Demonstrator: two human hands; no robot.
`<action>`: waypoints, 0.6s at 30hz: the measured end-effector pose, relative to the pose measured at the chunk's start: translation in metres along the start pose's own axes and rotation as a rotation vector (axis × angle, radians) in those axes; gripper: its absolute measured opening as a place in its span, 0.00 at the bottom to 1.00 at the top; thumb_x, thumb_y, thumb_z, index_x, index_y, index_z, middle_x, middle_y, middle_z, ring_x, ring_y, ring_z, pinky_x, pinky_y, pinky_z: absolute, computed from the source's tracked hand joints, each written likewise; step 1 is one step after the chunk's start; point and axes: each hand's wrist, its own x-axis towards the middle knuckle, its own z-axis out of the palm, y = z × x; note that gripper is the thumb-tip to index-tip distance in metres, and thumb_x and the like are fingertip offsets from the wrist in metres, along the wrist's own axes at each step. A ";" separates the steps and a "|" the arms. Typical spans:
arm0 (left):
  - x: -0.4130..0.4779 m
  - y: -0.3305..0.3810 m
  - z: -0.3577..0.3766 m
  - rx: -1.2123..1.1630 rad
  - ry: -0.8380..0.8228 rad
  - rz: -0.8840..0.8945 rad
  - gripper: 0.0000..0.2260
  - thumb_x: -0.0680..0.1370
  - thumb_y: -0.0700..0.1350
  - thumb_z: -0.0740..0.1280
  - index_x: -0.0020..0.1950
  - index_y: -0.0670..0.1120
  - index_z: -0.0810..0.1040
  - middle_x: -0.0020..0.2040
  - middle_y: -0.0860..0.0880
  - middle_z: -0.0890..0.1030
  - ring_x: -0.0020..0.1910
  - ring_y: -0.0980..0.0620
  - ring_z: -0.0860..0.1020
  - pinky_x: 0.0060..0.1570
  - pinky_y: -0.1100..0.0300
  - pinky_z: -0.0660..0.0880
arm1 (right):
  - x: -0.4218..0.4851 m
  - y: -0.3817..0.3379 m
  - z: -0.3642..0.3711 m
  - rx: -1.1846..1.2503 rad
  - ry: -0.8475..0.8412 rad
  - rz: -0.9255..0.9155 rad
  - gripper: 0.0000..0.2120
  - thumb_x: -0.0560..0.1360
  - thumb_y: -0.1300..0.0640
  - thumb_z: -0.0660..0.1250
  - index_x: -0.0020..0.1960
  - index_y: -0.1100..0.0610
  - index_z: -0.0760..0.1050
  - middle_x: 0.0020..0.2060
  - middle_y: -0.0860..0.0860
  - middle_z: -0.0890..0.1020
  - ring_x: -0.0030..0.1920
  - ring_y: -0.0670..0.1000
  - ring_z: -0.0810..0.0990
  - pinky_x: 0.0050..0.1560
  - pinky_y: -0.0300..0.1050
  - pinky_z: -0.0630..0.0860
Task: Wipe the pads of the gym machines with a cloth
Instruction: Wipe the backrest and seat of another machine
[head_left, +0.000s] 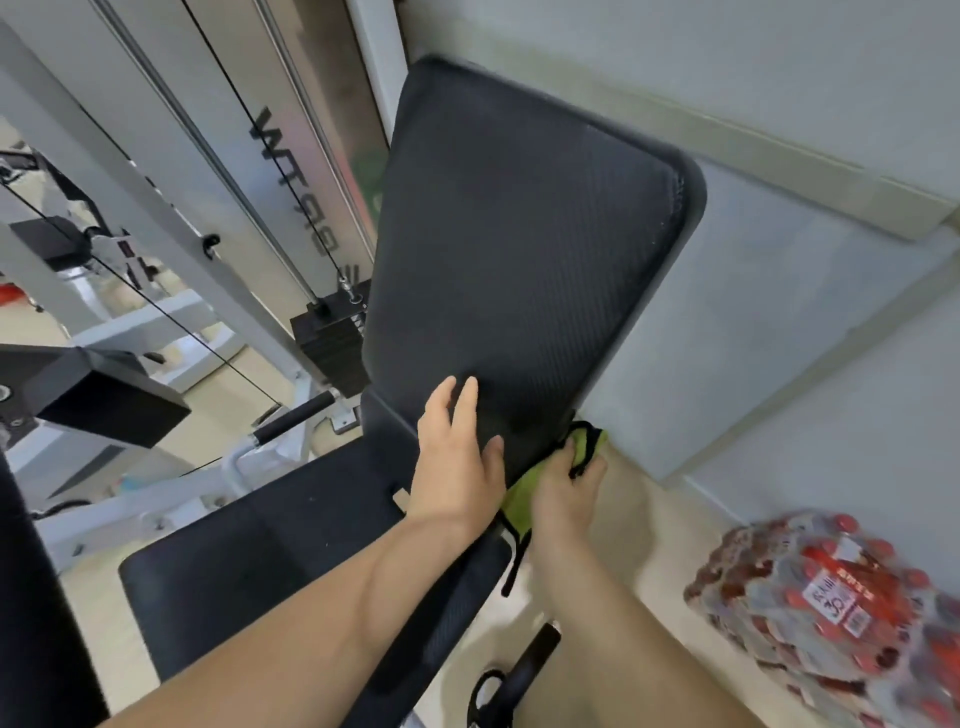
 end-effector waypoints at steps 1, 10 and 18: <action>-0.008 -0.010 0.004 -0.019 -0.035 -0.062 0.30 0.83 0.45 0.65 0.83 0.48 0.57 0.81 0.50 0.54 0.80 0.49 0.55 0.71 0.61 0.61 | 0.003 -0.011 -0.003 0.025 0.002 -0.005 0.15 0.83 0.47 0.61 0.67 0.50 0.71 0.59 0.52 0.80 0.57 0.56 0.80 0.61 0.50 0.74; -0.034 -0.030 0.007 -0.050 -0.192 -0.162 0.28 0.83 0.43 0.64 0.82 0.48 0.60 0.80 0.50 0.57 0.77 0.48 0.61 0.71 0.60 0.58 | -0.010 -0.083 0.000 0.111 0.200 -0.428 0.09 0.82 0.46 0.59 0.56 0.50 0.69 0.51 0.49 0.79 0.50 0.47 0.79 0.46 0.40 0.72; -0.037 -0.067 0.010 -0.147 -0.202 -0.504 0.24 0.80 0.38 0.62 0.77 0.44 0.67 0.74 0.46 0.64 0.69 0.45 0.72 0.70 0.56 0.69 | -0.017 0.042 0.023 0.021 0.116 0.150 0.14 0.84 0.48 0.58 0.66 0.53 0.68 0.59 0.55 0.79 0.54 0.60 0.78 0.58 0.54 0.75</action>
